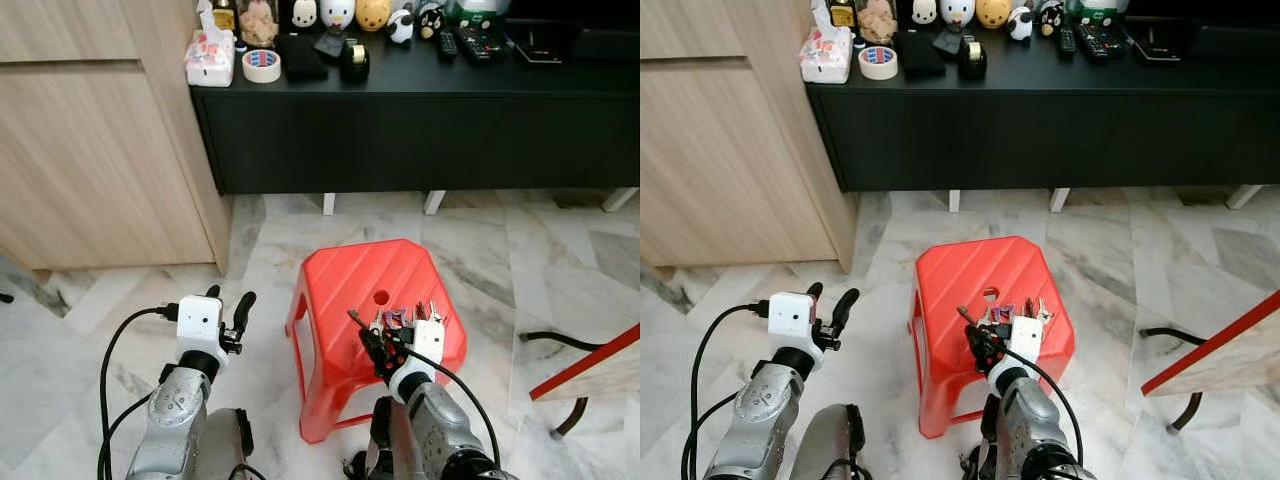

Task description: Hang keys on a hook

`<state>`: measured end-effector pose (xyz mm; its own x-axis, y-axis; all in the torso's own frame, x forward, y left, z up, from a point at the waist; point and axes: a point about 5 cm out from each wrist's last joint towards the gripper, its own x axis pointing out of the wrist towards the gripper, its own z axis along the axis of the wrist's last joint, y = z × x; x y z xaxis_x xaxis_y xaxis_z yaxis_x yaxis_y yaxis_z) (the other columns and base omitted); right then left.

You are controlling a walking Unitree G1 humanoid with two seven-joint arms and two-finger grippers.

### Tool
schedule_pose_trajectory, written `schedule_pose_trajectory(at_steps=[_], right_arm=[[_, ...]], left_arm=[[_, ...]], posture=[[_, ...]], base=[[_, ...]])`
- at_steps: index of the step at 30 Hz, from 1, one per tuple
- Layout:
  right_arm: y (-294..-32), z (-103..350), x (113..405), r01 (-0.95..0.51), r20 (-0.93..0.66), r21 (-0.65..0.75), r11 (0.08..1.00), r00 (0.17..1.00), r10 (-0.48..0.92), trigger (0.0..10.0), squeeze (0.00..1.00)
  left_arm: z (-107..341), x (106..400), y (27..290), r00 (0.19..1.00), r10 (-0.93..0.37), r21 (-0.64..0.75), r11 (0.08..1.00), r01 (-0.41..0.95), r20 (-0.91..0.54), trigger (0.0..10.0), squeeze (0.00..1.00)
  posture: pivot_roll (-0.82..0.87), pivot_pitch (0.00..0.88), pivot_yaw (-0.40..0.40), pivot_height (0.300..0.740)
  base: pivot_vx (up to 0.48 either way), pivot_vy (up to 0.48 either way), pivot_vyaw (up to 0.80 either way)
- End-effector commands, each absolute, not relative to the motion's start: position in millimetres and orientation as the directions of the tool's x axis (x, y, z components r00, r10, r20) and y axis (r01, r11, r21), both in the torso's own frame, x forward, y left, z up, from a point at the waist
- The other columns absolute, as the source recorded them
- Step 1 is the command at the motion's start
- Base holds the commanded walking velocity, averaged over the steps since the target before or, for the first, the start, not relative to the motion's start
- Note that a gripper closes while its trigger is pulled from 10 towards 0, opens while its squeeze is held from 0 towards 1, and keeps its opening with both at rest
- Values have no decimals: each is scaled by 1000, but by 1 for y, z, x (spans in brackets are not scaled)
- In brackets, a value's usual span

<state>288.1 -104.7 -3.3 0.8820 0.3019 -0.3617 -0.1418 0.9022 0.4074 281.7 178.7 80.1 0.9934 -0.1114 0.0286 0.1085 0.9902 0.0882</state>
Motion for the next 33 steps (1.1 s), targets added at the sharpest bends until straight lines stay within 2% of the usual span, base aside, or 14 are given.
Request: schedule_pose_trajectory(at_steps=[1, 4, 5, 6, 33], right_arm=[[-105, -9, 282, -136, -392, 408, 903, 867, 307, 10000, 0], [-106, -11, 281, -131, -402, 405, 905, 863, 305, 10000, 0], [-106, -12, 281, -132, -409, 398, 908, 860, 304, 3529, 0], [-107, -12, 280, -131, -413, 395, 909, 859, 303, 0, 0], [-103, -8, 285, -140, -397, 415, 899, 861, 317, 0, 0]], left_arm=[[73, 279, 180, 995, -102, 79, 992, 102, -9, 10000, 0], [73, 279, 180, 995, -102, 79, 992, 102, -9, 10000, 0], [73, 279, 180, 995, -102, 79, 992, 103, -10, 10000, 0], [73, 279, 180, 995, -103, 78, 992, 103, -9, 10000, 0], [73, 276, 183, 995, -98, 88, 991, 99, -13, 10000, 0]], posture=[[78, 193, -82, 579], [79, 193, -82, 579], [77, 194, -82, 579], [77, 194, -82, 579], [88, 205, -78, 579]], base=[[0, 0, 0], [0, 0, 0], [0, 0, 0], [0, 0, 0], [0, 0, 0]])
